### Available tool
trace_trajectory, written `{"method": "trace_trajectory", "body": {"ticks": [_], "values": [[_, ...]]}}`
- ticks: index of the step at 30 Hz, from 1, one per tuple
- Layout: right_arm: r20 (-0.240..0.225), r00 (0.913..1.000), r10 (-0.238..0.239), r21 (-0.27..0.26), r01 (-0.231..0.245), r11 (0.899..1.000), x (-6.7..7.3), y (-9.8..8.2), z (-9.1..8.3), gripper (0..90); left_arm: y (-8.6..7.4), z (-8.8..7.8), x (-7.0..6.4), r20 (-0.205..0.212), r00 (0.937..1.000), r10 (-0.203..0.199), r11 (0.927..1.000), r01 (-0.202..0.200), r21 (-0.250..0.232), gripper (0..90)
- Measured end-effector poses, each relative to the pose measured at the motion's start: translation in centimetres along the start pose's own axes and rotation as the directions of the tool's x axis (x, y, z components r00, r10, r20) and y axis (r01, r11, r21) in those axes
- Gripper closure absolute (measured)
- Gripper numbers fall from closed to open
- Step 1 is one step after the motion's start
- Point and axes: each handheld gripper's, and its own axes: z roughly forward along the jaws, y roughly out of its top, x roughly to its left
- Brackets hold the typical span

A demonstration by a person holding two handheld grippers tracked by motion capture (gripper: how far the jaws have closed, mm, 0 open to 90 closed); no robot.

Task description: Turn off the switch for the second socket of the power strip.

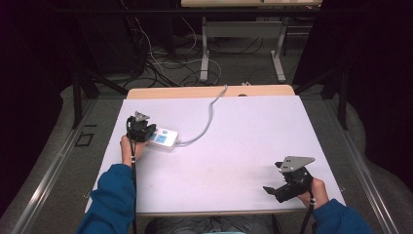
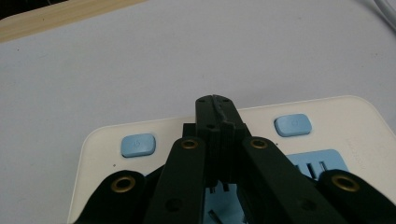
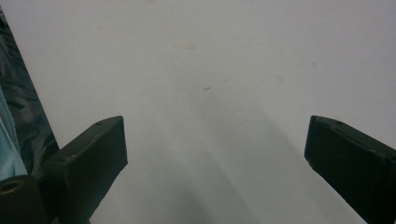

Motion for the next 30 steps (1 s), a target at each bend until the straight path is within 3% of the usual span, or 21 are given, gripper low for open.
{"method": "trace_trajectory", "body": {"ticks": [12,16,21,30], "values": [[-0.004,1.0000,0.001,0.002,-0.001,1.000,-0.03,0.02,0.01,5.4,0.03,-0.04,-0.15,-0.014,0.9998,0.012,0.9999,-0.012,0.000,90.0],[-0.001,0.9999,0.012,0.004,-0.012,1.000,0.03,0.01,0.05,5.4,0.10,-0.07,-0.37,-0.003,1.0000,0.000,0.9999,0.000,-0.012,90.0],[-0.003,0.9999,0.012,0.003,-0.012,1.000,0.04,0.00,0.04,5.4,0.39,-0.16,-0.78,-0.013,0.9995,0.030,0.9995,-0.030,0.001,90.0],[-0.003,0.9999,0.011,0.006,-0.011,1.000,0.05,0.00,0.07,5.4,0.39,-0.16,-0.71,-0.022,0.9995,0.024,0.9997,-0.024,-0.003,90.0]]}}
